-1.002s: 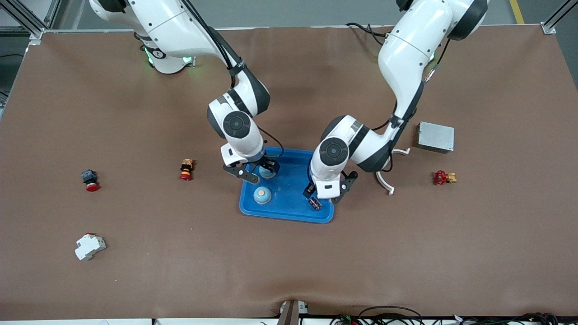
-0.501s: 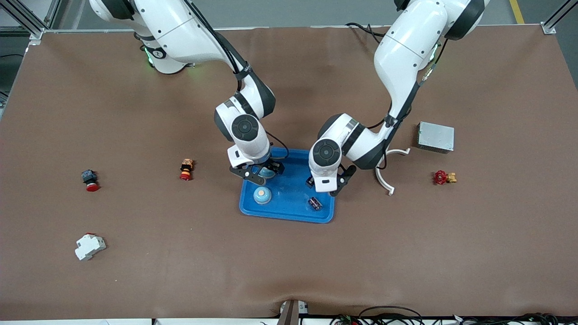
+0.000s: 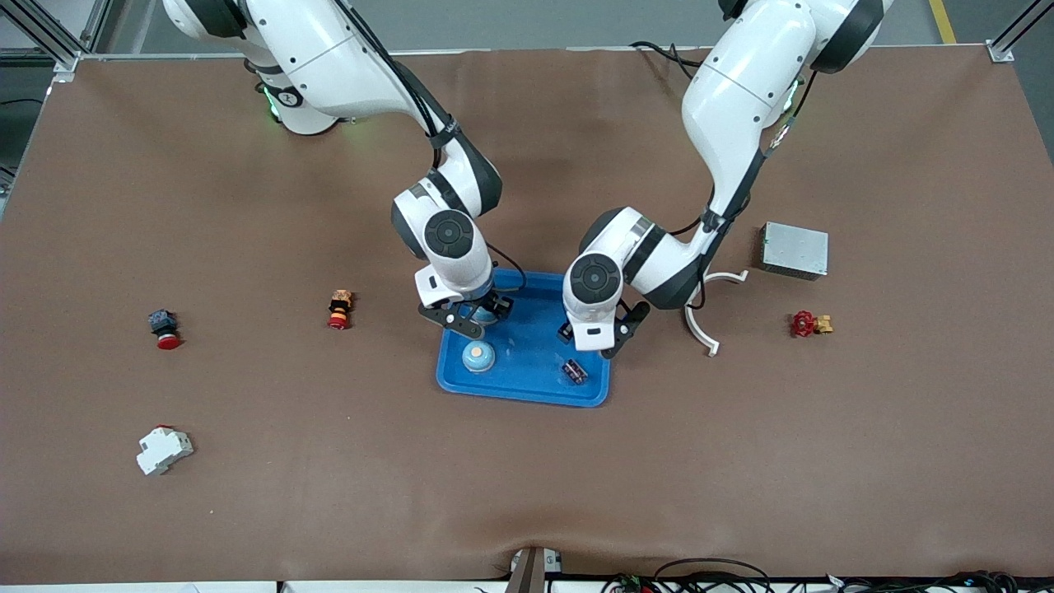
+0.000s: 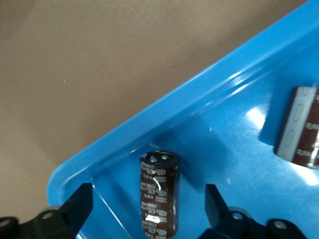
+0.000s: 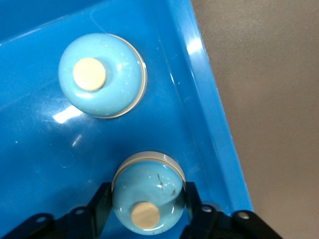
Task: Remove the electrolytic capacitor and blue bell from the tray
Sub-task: 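Grasp the capacitor with the left gripper while the right gripper grasps a bell, then carry the capacitor with the left gripper while the right gripper carries the bell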
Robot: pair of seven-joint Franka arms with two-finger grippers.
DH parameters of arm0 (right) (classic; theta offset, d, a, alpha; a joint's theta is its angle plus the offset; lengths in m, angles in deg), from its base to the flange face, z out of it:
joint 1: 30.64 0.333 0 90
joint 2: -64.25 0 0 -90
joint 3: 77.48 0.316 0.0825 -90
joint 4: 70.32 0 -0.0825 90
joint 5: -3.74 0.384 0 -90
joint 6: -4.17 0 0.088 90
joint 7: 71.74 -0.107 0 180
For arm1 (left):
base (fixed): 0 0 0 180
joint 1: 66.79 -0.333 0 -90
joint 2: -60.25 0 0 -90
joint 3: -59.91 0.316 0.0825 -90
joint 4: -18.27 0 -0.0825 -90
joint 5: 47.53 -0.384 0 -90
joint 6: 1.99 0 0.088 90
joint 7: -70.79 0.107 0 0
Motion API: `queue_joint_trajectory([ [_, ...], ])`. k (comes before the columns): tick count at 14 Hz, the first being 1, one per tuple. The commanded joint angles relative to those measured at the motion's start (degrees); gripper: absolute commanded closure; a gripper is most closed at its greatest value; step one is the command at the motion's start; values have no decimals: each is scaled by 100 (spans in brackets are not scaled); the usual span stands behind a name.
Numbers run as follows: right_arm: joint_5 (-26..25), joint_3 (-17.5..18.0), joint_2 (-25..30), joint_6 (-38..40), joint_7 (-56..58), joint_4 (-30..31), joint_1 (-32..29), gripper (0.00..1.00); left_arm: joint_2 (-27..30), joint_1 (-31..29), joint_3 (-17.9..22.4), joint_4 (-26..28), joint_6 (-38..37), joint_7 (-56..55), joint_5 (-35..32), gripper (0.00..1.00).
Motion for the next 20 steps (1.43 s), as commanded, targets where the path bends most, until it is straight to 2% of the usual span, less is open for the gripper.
queue_joint_trajectory([
  [1,-138,-70,-55,21,-292,-153,97,100,18,65,48,-47,228,-135,-67,34],
  [4,-112,-52,85,344,-258,-294,71,100,0,74,48,-38,344,-144,-50,42],
  [6,-112,-52,444,1194,-161,-513,36,100,-18,100,48,-38,352,-144,-58,44],
  [8,-68,-52,910,1811,363,-497,-148,100,-87,109,48,-38,352,-266,-93,61],
  [10,-42,-43,1402,2094,979,-278,-569,100,-114,109,48,-38,352,-434,-120,86],
  [12,-24,-35,1894,2095,1830,196,-1035,100,-79,92,48,-38,352,-443,-120,100],
  [16,415,-52,2695,2113,4114,1127,-2194,100,210,-4,101,-257,326,-408,-268,100],
  [20,424,-61,2951,1859,5690,1875,-3074,100,851,-338,92,-381,256,-355,-313,100],
])
